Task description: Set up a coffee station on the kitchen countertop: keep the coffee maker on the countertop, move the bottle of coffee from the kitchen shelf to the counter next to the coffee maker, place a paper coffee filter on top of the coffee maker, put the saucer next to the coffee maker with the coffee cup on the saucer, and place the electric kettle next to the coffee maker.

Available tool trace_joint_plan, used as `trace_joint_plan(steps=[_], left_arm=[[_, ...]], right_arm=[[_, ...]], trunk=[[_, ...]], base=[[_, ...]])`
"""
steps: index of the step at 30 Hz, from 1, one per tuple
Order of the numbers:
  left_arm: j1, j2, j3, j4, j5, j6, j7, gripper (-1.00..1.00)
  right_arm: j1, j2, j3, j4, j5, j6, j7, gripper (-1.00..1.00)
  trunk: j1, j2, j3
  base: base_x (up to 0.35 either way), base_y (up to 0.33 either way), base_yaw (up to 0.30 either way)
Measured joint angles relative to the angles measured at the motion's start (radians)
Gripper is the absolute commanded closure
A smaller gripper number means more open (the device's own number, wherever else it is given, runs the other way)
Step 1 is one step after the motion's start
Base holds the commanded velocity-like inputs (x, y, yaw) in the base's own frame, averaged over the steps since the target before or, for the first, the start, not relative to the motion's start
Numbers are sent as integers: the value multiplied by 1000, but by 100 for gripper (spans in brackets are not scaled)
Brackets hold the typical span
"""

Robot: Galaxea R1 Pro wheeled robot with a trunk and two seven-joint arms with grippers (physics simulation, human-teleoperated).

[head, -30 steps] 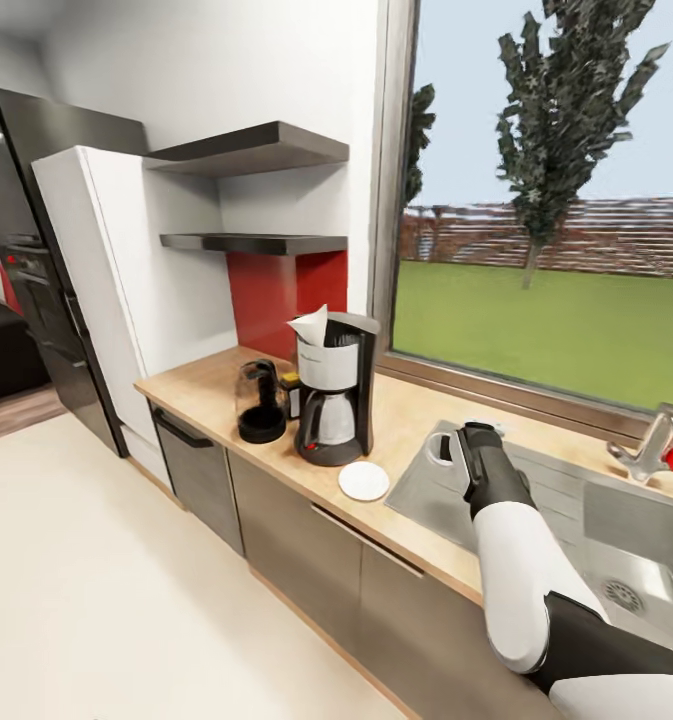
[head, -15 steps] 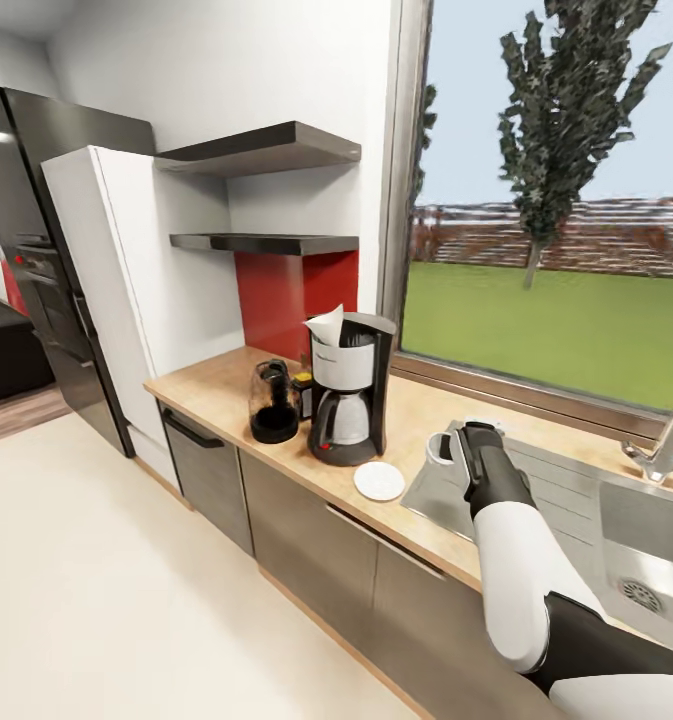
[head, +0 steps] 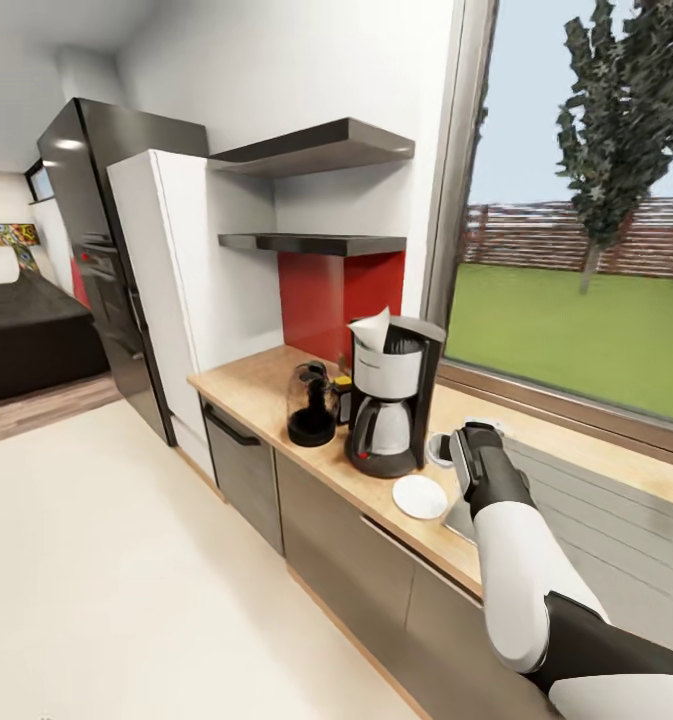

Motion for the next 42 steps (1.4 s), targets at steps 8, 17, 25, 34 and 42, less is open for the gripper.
trace_joint_plan(steps=[8, 17, 25, 34, 42], left_arm=[[0, 0, 0, 1, 0, 0, 1, -100], [-5, 0, -1, 0, -1, 8, 2, -100], [-5, 2, -1, 1, -3, 10, 1, -100], [-3, 1, -2, 2, -6, 11, -1, -100], [-3, 1, -2, 2, -6, 11, -1, -100]], right_arm=[[0, 0, -2, 1, 2, 1, 0, 100], [0, 0, -7, 25, 1, 4, -1, 100], [0, 0, -7, 92, 4, 7, -4, 100], [0, -14, -7, 154, 7, 9, -7, 100], [0, -45, -15, 209, 3, 8, -33, 100]], trunk=[[0, 0, 0], [0, 0, 0], [0, 0, 0], [0, 0, 0], [0, 0, 0]], base=[[153, 0, 220], [109, 0, 10], [7, 0, 0], [0, 0, 0], [-12, -5, 0]])
